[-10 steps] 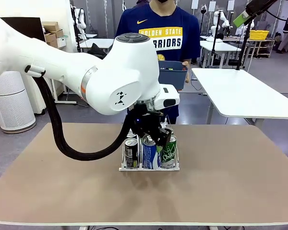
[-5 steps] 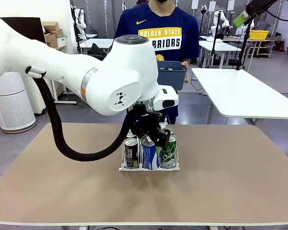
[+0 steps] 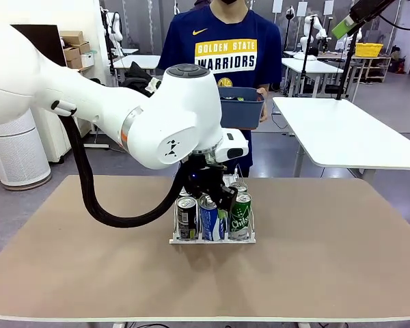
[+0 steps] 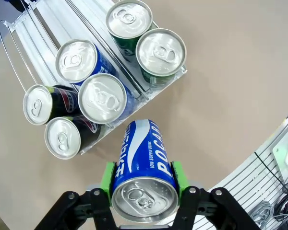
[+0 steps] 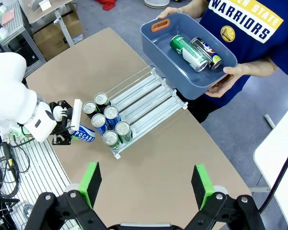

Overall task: Fill the beverage cans into the dispenser.
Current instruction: Place the picked Ionic drink in the line of the Automatic Can Dispenser with the same cans.

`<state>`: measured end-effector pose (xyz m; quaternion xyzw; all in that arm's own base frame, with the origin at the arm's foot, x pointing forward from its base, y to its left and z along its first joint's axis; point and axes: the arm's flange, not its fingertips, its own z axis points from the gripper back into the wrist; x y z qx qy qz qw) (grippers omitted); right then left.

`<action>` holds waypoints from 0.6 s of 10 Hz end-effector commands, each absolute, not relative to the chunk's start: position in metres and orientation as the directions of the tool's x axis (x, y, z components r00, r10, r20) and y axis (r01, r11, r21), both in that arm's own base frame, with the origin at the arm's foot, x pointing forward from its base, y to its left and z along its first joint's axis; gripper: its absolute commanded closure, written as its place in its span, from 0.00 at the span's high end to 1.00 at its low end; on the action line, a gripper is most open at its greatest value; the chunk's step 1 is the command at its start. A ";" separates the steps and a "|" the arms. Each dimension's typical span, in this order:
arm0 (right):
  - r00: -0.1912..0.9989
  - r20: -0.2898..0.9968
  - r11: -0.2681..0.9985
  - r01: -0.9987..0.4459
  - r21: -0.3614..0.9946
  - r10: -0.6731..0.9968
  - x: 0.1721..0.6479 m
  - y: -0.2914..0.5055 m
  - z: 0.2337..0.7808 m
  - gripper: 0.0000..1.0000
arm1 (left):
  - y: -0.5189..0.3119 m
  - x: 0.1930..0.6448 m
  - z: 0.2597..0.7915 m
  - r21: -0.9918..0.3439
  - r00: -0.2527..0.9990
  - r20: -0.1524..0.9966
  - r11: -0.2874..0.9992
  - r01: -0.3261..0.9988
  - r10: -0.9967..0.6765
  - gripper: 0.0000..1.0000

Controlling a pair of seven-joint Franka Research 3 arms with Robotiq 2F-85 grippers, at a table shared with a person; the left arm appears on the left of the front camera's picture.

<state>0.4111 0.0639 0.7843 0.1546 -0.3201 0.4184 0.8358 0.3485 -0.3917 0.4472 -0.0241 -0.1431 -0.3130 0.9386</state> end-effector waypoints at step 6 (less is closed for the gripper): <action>0.445 0.667 0.602 -0.799 -0.005 0.597 0.409 0.064 0.784 1.00 | -0.395 0.395 0.448 0.076 0.759 0.399 0.844 0.531 -0.514 0.57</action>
